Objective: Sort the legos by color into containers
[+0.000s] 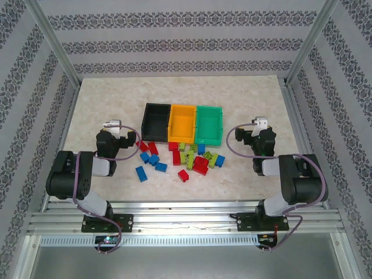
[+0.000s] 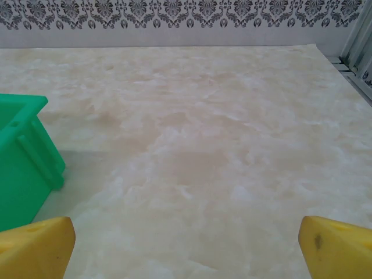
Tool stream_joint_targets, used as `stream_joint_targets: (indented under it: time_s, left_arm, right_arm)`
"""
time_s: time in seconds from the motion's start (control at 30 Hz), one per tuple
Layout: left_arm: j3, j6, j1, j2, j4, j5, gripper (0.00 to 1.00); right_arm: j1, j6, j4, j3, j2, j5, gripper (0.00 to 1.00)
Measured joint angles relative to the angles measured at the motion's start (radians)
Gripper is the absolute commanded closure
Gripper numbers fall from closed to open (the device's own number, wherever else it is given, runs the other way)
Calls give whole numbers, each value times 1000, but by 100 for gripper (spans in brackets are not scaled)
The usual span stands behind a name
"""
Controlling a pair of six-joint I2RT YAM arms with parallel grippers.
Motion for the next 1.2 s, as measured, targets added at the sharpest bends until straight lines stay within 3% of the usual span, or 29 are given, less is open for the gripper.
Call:
stream_joint_targets:
  time_s: [1.2]
  left_arm:
    - [0, 0, 0, 0, 0, 26, 1]
  right_arm:
    - [2, -1, 0, 0, 0, -11, 1]
